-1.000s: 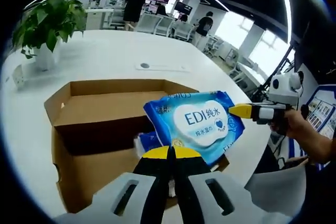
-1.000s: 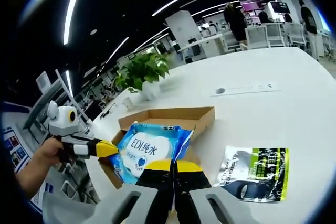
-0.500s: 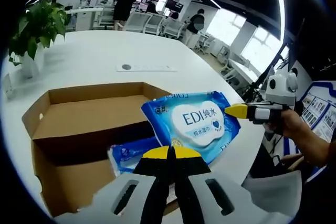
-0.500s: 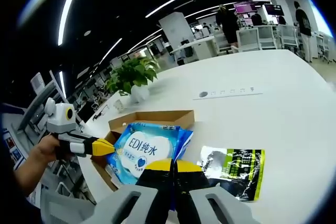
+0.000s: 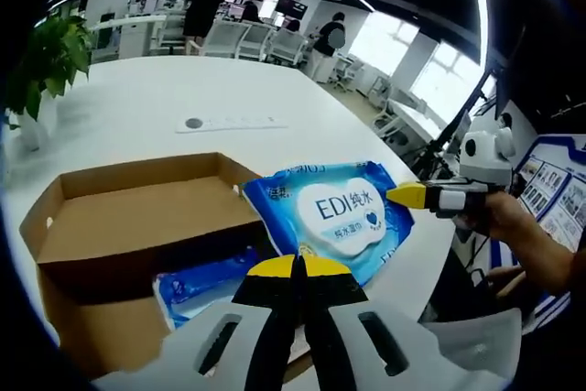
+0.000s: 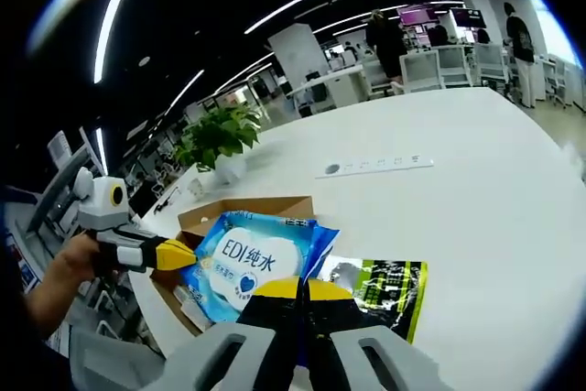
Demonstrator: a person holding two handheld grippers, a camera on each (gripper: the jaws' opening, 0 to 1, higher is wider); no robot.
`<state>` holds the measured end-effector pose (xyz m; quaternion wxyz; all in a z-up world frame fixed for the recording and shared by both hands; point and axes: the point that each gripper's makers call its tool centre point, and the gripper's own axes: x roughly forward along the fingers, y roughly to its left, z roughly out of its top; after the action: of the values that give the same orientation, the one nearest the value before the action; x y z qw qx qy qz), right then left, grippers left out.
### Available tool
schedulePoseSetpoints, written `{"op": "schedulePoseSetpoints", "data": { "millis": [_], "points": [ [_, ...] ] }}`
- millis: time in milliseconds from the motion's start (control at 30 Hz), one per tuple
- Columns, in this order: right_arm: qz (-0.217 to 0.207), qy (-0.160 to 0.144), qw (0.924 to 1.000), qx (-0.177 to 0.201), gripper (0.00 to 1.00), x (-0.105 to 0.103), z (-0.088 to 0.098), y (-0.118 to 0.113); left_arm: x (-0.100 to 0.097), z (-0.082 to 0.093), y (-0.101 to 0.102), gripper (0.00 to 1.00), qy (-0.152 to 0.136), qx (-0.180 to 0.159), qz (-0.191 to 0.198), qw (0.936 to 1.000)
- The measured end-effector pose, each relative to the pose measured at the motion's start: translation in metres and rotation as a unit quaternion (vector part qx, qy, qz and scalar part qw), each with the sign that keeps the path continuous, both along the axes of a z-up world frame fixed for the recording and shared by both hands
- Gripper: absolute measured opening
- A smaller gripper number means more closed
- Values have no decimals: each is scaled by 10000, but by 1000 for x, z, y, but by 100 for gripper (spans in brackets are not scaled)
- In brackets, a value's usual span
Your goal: Operate the shoe box by opening the lid, removing the specified soft item, and placing it in the target area until the item is outside and the box remains undamaged.
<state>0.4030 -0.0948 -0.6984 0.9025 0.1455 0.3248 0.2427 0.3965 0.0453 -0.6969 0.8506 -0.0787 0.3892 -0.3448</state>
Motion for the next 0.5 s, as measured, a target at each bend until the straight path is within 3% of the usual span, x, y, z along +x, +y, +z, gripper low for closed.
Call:
{"op": "schedulePoseSetpoints", "data": {
  "millis": [500],
  "points": [
    [-45, -47, 9998, -201, 0, -2, -1, -32, 4, -7, -37, 0, -45, 5, -195, 9998]
  ]
}}
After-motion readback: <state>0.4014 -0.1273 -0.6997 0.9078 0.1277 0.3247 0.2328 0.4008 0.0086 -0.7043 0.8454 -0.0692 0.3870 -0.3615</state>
